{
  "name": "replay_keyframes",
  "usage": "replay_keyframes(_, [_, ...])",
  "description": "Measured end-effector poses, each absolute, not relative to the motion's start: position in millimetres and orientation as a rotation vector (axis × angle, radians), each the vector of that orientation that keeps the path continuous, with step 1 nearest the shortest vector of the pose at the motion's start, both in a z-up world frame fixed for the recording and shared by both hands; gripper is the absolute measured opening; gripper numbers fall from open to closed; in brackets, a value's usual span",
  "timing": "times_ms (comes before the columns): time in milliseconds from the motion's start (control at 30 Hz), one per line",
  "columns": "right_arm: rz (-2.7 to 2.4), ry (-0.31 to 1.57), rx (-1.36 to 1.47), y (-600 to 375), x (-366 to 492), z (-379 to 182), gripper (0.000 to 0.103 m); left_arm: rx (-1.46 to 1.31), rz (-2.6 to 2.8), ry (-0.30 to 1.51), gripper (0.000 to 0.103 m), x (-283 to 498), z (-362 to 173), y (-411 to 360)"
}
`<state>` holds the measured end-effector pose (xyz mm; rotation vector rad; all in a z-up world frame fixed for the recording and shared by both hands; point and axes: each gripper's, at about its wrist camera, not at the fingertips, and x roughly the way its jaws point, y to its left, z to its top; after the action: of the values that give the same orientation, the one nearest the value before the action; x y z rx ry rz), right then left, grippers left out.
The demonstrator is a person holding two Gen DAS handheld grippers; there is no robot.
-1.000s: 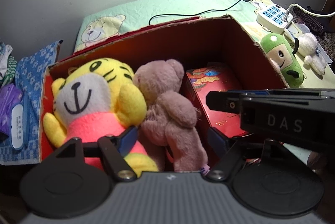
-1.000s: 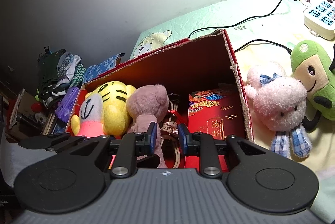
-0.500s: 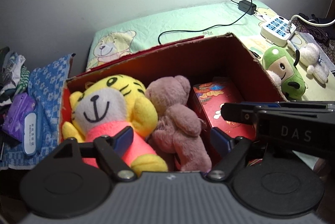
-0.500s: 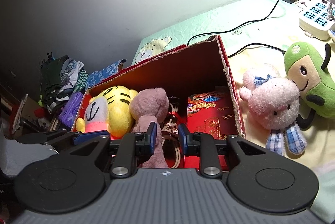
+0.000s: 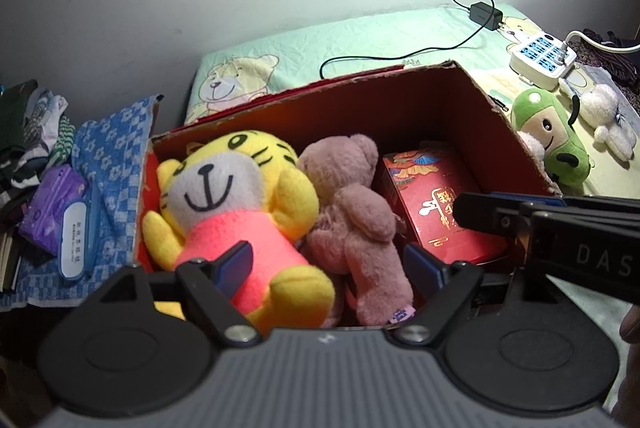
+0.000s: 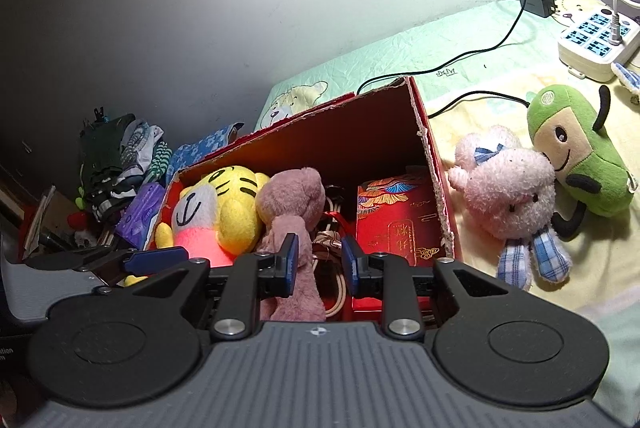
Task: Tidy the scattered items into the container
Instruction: 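Open the right gripper and withdraw it from the teddy bear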
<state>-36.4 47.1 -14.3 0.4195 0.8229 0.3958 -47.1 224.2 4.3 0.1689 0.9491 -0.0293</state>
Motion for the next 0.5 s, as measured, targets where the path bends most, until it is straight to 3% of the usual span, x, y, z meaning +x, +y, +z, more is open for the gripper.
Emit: replay_keyframes(500, [0.400,0.793,0.398,49.9,-45.7,-8.0,0.027,0.181,0.032,0.968,0.086,-50.5,3.1,224.6])
